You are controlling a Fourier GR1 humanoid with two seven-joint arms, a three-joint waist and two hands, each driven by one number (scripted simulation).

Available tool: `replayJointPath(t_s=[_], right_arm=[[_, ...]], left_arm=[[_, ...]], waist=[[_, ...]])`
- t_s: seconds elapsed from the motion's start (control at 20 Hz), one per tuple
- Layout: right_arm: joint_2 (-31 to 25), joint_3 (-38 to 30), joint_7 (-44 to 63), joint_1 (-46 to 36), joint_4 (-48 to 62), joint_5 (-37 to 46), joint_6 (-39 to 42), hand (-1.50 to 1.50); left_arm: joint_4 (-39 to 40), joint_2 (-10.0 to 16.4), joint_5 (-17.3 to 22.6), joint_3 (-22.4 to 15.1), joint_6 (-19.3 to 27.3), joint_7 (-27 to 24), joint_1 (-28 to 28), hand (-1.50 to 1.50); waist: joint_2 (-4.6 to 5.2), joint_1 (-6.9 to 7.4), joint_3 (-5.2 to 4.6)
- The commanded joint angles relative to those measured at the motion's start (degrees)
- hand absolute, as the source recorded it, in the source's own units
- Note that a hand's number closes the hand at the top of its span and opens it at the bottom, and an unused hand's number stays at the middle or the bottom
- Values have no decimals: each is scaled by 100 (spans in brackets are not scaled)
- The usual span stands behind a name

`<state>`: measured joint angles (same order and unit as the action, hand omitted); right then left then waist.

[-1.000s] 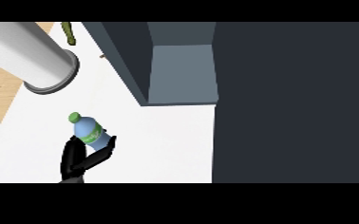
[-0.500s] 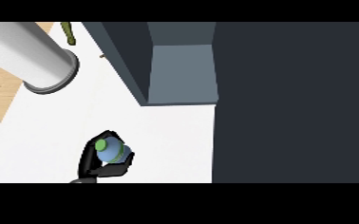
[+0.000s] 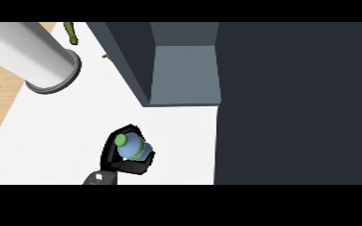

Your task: Pick up the bottled water, place it into the cabinet and close the cabinet

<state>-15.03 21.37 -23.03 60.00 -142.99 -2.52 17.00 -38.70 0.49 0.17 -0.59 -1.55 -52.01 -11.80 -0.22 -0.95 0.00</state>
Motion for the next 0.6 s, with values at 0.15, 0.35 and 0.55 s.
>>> replayJointPath(t_s=[0.15,0.35,0.55], right_arm=[[-194,-375,335,-32,-684,-405,-25,-150],[-111,-230,34,-29,-366,-162,-44,-150],[-295,-336,-39,557,-833,-388,56,-150]], left_arm=[[-846,-48,1207,-1303,794,1029,-472,150],[-1537,-49,1506,-1874,1619,1776,-542,150],[-1513,-49,1840,-2472,2233,2081,-940,150]], waist=[[9,-7,-2],[-2,-6,1],[5,-114,-4]])
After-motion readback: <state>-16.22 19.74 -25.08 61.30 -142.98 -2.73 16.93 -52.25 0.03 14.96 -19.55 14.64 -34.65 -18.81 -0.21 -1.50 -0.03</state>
